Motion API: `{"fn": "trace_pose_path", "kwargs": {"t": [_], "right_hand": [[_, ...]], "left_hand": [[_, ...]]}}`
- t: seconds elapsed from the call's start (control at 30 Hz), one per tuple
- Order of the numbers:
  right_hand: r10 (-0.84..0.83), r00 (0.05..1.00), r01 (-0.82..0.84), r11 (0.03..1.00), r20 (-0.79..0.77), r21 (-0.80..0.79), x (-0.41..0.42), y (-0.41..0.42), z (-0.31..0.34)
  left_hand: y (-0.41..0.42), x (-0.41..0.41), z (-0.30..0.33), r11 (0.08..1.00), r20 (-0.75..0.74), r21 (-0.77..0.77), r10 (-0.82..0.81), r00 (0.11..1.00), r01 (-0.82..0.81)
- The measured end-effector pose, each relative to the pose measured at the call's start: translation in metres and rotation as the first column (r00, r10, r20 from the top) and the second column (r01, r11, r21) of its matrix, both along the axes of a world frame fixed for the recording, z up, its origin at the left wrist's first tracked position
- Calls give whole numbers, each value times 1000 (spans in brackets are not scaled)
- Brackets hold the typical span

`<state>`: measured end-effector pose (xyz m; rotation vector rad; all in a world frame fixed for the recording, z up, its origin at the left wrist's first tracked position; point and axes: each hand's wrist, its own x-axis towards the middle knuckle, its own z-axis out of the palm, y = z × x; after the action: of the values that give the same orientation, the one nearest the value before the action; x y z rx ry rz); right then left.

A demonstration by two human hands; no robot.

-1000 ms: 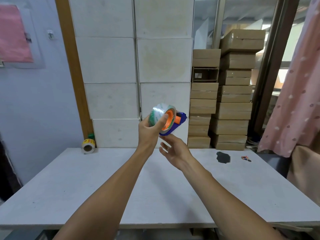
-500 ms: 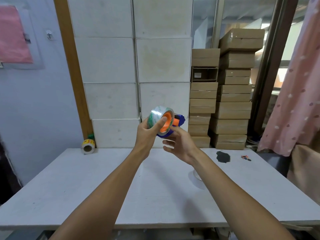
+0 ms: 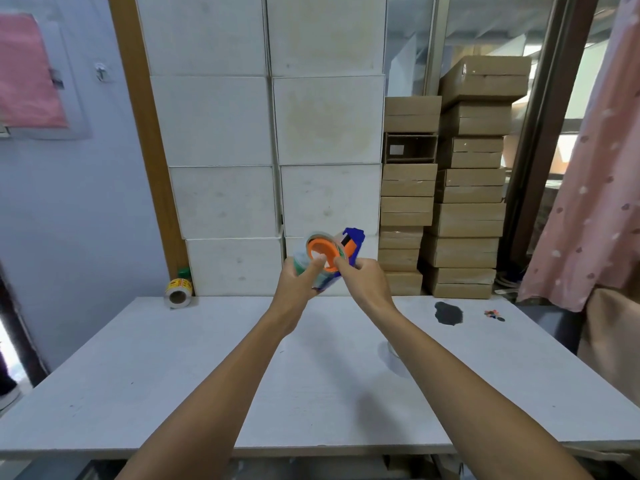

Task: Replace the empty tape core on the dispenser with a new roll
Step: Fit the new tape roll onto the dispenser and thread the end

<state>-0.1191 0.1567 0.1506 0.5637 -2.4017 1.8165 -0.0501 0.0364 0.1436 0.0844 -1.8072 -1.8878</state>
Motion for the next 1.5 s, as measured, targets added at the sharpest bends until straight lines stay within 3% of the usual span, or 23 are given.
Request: {"fn": "trace_pose_path", "kwargs": {"t": [0.2,0.37,0.53,0.9,1.0,1.13,1.3,1.5], "right_hand": [[138,988,-138,990,67,-5,-2,-3,-37],[182,947,-176,983,266,-46,-8,-7,-71],[108,944,-140,987,312,83,-15,0,-93],[69,988,-128,858,136,498,-18,17,-132],[78,988,-135,845,130,518,-16,22,-140],[101,985,-161,829,140,536,-15,29,-147],[134,976,-206,833,174,513,-15,32,-148],[171,961,-260,824,218,503,-15,35,-148]], "left_hand": [[0,-1,-37,990,160,82,100,982,-115],[-1,-2,-66,974,231,190,81,970,-126],[-13,-3,-93,988,382,111,60,922,-110],[-22,-12,-149,991,563,-101,128,816,-86],[-24,-13,-160,993,554,-104,105,826,-57],[-19,-11,-165,972,537,-230,172,826,-53],[-7,-4,-153,835,508,-549,369,779,-37],[-3,-3,-151,772,522,-636,431,736,0]]}}
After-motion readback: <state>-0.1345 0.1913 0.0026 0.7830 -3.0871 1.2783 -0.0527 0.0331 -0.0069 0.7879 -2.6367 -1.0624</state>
